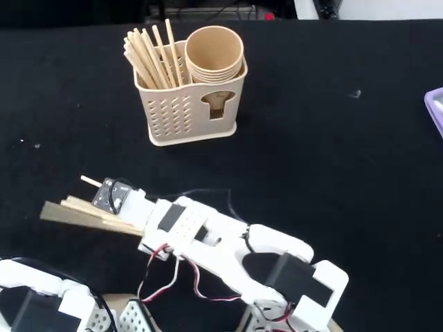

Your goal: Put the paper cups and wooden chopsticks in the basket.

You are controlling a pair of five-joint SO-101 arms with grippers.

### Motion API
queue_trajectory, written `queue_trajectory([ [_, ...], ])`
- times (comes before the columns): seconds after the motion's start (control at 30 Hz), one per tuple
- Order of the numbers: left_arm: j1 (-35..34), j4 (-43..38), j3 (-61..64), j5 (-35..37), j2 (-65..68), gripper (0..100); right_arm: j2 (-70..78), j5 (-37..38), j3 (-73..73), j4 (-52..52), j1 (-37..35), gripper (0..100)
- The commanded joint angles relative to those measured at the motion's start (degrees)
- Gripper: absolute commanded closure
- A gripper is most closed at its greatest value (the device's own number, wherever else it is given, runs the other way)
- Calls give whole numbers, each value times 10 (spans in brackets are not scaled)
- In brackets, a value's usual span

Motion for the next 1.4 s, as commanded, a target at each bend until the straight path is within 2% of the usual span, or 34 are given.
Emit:
queue_trajectory([
  [0.0, 19, -5, -15, 6, -5, 800, -62, 9, -9, 29, 21, 977],
  [0.1, 54, -5, -5, 3, -5, 798, -113, 20, 11, 61, 52, 987],
  [0.33, 131, -5, 27, 0, -10, 798, -225, 115, 78, 72, 154, 987],
  [0.43, 164, -5, 39, -28, -11, 801, -241, 131, 95, 71, 178, 987],
  [0.6, 185, -4, 50, -37, -11, 801, -241, 140, 117, 71, 182, 962],
  [0.77, 184, 37, 33, -39, -12, 801, -241, 138, 115, 72, 179, 799],
  [1.0, 184, 55, 25, -39, -12, 801, -227, 138, 116, 30, 178, 845],
  [1.23, 184, 55, 25, -40, -12, 801, -107, 84, 21, 23, 177, 750],
  [1.37, 184, 55, 27, -40, -12, 801, -29, 85, -36, 56, 155, 759],
])
